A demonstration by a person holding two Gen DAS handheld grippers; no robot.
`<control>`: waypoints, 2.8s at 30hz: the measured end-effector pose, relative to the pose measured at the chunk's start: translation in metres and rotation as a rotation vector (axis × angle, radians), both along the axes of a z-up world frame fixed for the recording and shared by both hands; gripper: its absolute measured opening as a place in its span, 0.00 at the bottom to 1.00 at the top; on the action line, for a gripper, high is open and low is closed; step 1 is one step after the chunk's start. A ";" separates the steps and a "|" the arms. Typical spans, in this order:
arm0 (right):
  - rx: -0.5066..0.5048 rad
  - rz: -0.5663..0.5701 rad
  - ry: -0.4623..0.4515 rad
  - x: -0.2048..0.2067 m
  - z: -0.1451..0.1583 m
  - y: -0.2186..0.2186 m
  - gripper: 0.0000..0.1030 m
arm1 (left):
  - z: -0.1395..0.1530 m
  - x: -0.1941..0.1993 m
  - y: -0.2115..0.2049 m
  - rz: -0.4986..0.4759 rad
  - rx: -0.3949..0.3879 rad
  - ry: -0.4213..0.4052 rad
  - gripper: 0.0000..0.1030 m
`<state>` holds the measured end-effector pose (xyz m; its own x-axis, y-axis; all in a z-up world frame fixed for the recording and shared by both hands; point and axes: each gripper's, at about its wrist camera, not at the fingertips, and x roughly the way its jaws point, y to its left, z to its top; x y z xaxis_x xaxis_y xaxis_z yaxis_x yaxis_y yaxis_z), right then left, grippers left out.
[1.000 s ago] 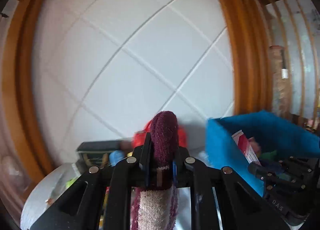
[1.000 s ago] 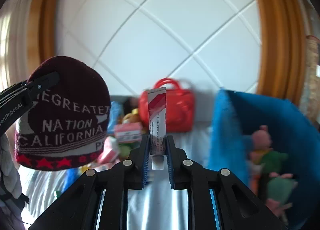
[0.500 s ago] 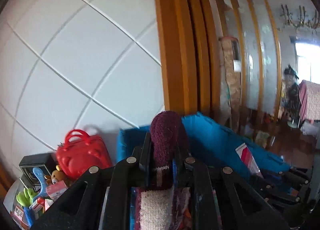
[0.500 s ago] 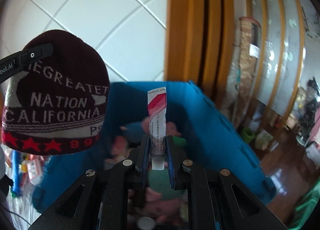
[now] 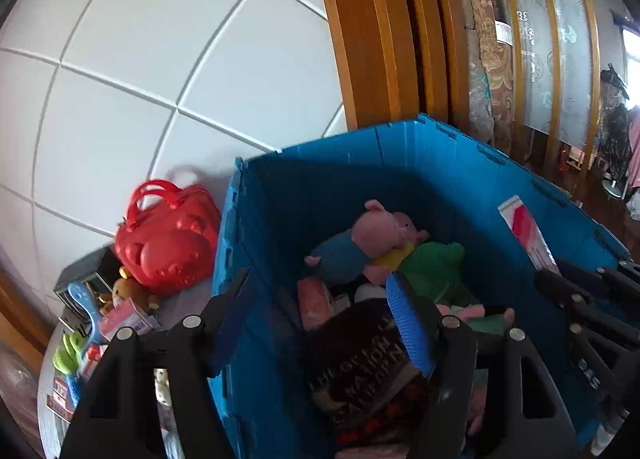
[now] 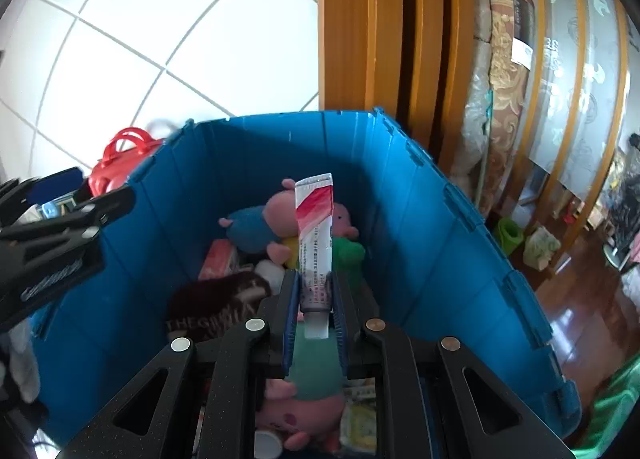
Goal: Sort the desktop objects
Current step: 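Lift the hat and tube and drop both into the blue crate, then return both tools to the table and reach for the green cup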
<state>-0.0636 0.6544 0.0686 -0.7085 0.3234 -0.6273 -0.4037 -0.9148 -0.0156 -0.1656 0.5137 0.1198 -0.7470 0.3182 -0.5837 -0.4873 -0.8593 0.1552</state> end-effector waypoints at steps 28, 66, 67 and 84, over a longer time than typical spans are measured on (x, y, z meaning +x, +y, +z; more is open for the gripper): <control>0.084 -0.075 0.042 0.007 0.007 -0.010 0.94 | 0.000 0.037 -0.045 -0.118 0.148 -0.052 0.65; -0.132 0.513 -0.009 -0.108 -0.076 -0.349 1.00 | -0.237 0.041 -0.559 0.747 0.109 -0.343 0.66; -0.139 0.513 -0.037 -0.113 -0.088 -0.354 1.00 | -0.246 0.043 -0.569 0.769 0.119 -0.360 0.66; -0.209 0.553 -0.340 -0.159 -0.203 -0.413 1.00 | -0.320 0.012 -0.602 0.744 0.223 -0.485 0.48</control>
<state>-0.2230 0.2418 -0.1346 -0.4874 -0.1820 -0.8540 0.1206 -0.9827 0.1406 -0.1538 -0.0880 -0.2005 -0.4938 -0.0036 -0.8696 0.2352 -0.9633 -0.1296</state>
